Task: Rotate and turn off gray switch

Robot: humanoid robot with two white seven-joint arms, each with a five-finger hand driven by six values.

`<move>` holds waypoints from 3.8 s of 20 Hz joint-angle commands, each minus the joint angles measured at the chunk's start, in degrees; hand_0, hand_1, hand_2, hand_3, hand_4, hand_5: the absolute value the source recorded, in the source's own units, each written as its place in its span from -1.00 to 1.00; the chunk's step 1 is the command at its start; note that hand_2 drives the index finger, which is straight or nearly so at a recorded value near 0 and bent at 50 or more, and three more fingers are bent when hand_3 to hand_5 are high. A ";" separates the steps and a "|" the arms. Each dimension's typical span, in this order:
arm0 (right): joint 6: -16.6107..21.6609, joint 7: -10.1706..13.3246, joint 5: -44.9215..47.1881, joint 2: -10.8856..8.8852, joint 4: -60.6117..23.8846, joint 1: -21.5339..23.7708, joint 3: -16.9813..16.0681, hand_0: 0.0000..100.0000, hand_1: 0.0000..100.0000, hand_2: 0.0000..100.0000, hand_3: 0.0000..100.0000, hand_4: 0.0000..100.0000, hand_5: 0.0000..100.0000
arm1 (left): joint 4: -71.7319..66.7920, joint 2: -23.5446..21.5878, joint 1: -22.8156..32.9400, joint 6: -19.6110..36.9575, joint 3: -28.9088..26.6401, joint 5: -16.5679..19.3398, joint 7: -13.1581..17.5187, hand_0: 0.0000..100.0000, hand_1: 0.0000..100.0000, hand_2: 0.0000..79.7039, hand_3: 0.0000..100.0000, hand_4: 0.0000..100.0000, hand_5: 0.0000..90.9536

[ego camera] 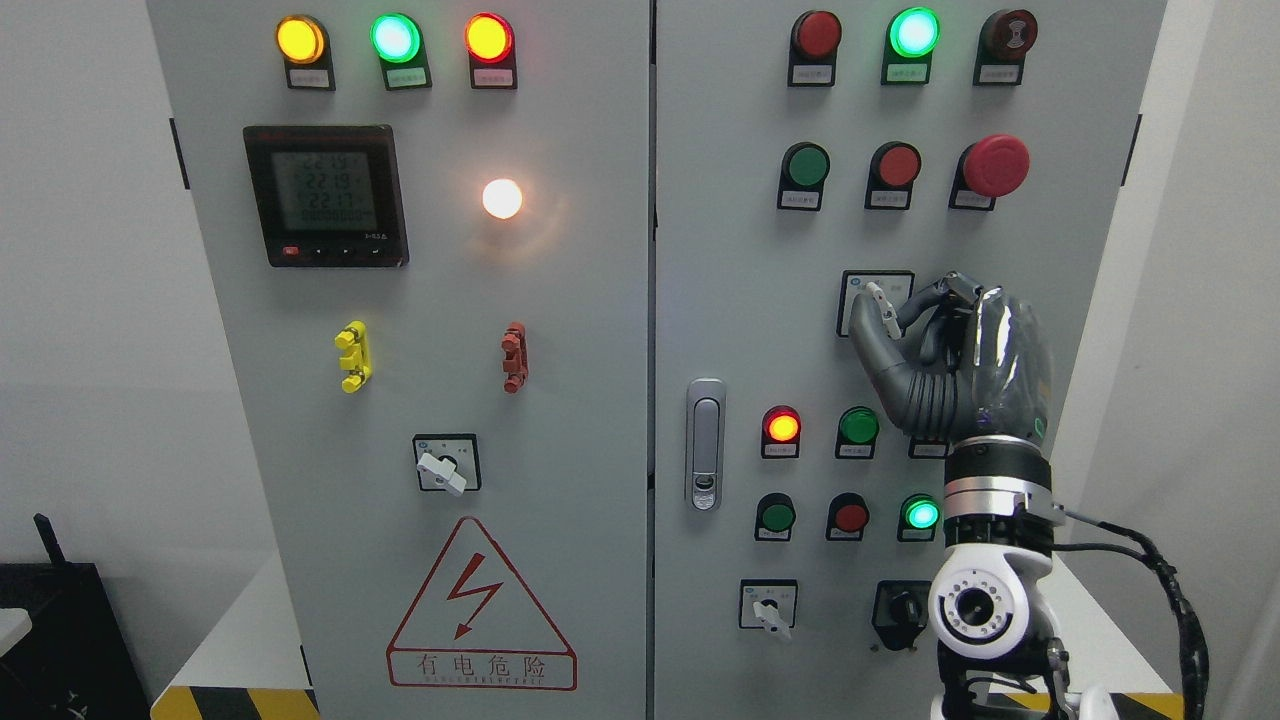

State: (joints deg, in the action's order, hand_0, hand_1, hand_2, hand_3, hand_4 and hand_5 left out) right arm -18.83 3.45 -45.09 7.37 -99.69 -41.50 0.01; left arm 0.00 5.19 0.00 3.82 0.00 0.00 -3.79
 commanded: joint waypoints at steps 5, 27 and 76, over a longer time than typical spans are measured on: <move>-0.06 0.33 0.00 0.01 0.11 -0.07 -0.71 0.00 -0.10 0.39 1.00 0.96 1.00 | 1.49 0.09 -0.53 -0.04 -0.44 -1.14 0.01 -0.76 -0.22 -1.00 -1.00 -1.00 -1.00; 0.02 0.33 0.09 0.10 0.11 -0.33 -0.62 -0.14 -0.10 0.43 1.00 0.97 1.00 | 1.49 0.00 -0.53 -0.04 -0.44 -1.14 0.01 -0.76 -0.22 -1.00 -1.00 -1.00 -1.00; 15.92 3.40 0.00 -3.85 -5.87 5.73 -1.50 -0.57 -0.10 0.30 1.00 0.89 1.00 | 1.49 0.00 -0.53 -0.04 -0.44 -1.14 0.01 -0.76 -0.22 -1.00 -1.00 -1.00 -1.00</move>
State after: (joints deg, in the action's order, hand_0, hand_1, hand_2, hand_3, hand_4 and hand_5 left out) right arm -6.80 5.18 -45.08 5.93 -103.19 -38.13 0.00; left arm 0.00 5.19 0.00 3.82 0.00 0.00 -3.79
